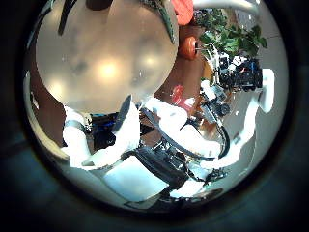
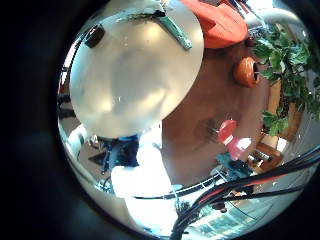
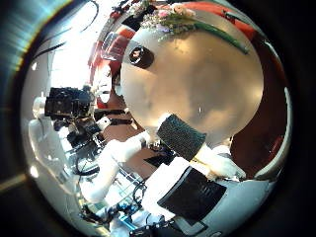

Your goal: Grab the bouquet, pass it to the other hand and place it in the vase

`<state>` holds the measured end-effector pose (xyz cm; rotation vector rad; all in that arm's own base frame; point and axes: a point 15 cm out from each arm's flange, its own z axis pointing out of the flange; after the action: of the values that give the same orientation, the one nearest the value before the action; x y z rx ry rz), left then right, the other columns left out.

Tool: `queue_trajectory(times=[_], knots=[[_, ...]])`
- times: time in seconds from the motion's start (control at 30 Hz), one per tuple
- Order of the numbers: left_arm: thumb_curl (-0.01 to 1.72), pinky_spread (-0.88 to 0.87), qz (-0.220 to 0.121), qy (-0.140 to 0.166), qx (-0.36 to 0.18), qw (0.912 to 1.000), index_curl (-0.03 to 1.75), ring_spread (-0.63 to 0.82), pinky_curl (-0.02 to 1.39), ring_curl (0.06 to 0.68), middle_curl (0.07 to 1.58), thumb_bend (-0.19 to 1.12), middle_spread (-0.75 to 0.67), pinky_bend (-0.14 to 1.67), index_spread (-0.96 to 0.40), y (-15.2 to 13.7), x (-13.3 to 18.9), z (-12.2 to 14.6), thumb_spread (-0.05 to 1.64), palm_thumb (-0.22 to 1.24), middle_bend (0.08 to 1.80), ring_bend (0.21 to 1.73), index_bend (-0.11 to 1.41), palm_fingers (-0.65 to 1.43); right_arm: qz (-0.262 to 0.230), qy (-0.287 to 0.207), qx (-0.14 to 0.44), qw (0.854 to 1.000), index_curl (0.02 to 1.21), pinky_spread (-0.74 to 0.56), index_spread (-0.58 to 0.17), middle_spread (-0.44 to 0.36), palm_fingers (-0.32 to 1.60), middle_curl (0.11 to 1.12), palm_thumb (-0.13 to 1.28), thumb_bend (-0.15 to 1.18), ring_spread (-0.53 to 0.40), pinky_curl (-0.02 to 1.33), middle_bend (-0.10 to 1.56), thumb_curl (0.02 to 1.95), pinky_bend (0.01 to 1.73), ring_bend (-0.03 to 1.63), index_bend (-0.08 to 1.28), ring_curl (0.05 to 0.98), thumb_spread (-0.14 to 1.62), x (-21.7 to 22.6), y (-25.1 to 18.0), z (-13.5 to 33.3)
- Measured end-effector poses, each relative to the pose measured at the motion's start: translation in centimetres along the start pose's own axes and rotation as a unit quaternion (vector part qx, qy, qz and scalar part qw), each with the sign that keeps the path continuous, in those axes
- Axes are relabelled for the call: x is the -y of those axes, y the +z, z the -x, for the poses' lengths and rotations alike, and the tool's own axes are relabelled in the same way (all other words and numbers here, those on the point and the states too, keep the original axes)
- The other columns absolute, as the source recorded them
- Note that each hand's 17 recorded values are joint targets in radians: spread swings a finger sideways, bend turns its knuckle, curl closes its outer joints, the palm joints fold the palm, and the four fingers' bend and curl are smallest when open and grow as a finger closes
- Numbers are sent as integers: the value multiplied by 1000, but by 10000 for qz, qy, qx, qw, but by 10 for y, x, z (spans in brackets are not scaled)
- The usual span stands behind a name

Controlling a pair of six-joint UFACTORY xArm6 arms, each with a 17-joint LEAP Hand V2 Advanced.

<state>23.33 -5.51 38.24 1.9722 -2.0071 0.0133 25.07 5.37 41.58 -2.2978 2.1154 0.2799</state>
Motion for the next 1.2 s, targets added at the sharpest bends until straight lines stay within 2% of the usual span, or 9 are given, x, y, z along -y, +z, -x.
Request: queue_trajectory(times=[0.6, 0.73, 0.87, 0.93, 1.03, 1.2], knots=[[324, 525, 164, 37, 67, 9998, 413, 529, 326, 203, 268, -21, 317, 200, -61, 7, -2, -6, 1126, 422, 172, 422, 195, 177, -127, 165, 166, 9996, 352, 339, -416, -43, 456, 380, 411, -18, -17, 29, 243, 294, 585, 582, 178, 160, 1216, -6, -8, -12], [324, 524, 400, 313, 278, 9983, 415, 529, 326, 203, 268, -21, 316, 200, -62, 0, -8, -16, 1126, 422, 170, 421, 194, 177, -96, 406, 164, 9990, 344, 333, -400, -46, 453, 382, 411, -18, -24, 34, 248, 294, 600, 597, 163, 164, 1216, -2, -7, -25], [323, 525, 663, 645, 948, 9912, 413, 534, 329, 205, 265, -24, 329, 204, -53, -7, -5, -17, 1127, 413, 167, 426, 189, 155, -3, 481, 147, 9987, 305, 329, -340, -48, 406, 396, 409, -21, -29, 48, 294, 300, 646, 642, 114, 177, 1194, 10, -5, -32], [322, 526, 692, 774, 1106, 9884, 410, 536, 330, 206, 264, -23, 338, 207, -45, -7, -2, -20, 1127, 407, 168, 428, 187, 144, 12, 639, 109, 9979, 274, 330, -286, -42, 377, 403, 409, -23, -30, 58, 320, 310, 689, 696, 89, 190, 1157, 21, -8, -45], [319, 527, 599, 900, 1089, 9882, 408, 537, 331, 206, 261, -22, 345, 211, -42, -8, 5, -24, 1130, 400, 169, 432, 190, 141, 107, 1073, -154, 9940, 252, 328, -247, -22, 334, 407, 400, -26, -31, 70, 333, 318, 737, 736, 106, 202, 1129, 43, -16, -91], [319, 527, 510, 1038, 1055, 9877, 408, 538, 333, 207, 261, -21, 350, 213, -39, -9, 14, -27, 1134, 392, 170, 435, 192, 140, 381, 1388, -230, 9893, 232, 255, -215, -15, 335, 409, 391, -26, -58, 84, 347, 330, 825, 813, 121, 223, 1097, 77, -4, -136]])
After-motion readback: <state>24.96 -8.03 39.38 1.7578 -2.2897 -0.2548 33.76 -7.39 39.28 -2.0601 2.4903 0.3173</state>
